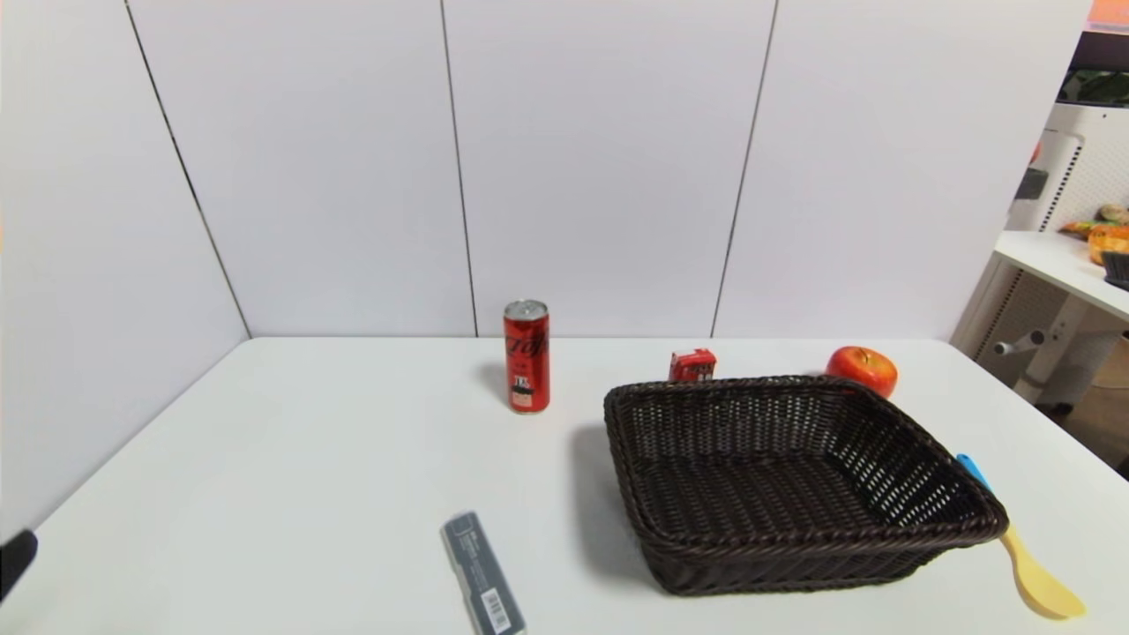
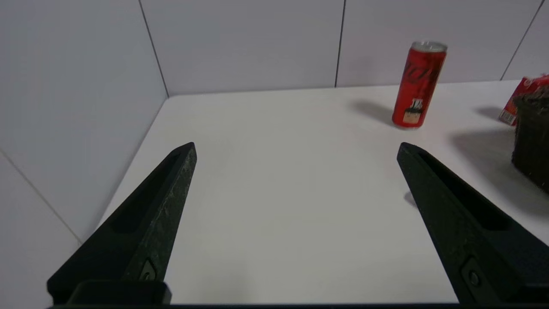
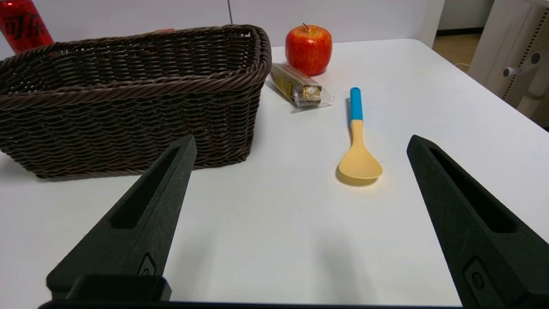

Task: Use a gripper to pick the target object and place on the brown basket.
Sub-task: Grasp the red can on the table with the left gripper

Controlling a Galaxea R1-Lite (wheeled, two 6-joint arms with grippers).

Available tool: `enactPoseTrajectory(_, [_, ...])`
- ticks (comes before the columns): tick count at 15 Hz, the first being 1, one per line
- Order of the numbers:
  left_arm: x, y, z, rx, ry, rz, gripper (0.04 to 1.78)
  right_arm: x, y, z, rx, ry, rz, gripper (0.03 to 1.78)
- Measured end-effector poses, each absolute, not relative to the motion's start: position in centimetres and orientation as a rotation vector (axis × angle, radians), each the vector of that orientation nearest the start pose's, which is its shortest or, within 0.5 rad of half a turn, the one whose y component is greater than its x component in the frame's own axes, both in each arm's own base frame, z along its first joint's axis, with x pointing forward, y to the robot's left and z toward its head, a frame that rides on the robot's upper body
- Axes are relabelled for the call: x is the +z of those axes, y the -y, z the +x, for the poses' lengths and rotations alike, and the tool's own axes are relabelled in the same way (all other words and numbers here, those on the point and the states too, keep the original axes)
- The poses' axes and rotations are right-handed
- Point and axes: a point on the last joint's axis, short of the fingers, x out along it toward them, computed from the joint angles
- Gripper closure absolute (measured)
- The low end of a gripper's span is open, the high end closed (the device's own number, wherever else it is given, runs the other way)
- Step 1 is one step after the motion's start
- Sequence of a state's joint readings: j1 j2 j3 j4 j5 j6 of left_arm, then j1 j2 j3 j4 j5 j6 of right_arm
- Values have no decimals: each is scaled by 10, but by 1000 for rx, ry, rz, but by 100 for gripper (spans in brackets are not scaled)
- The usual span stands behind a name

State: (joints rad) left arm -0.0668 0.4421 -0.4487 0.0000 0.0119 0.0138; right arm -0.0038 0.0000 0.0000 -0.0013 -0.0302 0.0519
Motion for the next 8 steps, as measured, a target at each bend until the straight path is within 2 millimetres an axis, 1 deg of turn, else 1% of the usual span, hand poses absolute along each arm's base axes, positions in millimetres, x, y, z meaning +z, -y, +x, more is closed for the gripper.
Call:
enactPoseTrajectory(3, [278, 5, 39, -128, 47, 25, 13, 76, 1, -23, -35, 2, 52, 11])
enactPoseTrajectory(5, [322, 13, 70, -180, 73, 24, 13, 76, 1, -23, -34, 2, 52, 11])
enactPoseTrajectory(6, [339, 19, 87, -206, 80, 23, 13, 76, 1, -23, -34, 2, 52, 11])
enactPoseTrajectory(8, [365, 34, 126, -274, 79, 20, 13, 76, 1, -23, -34, 2, 52, 11])
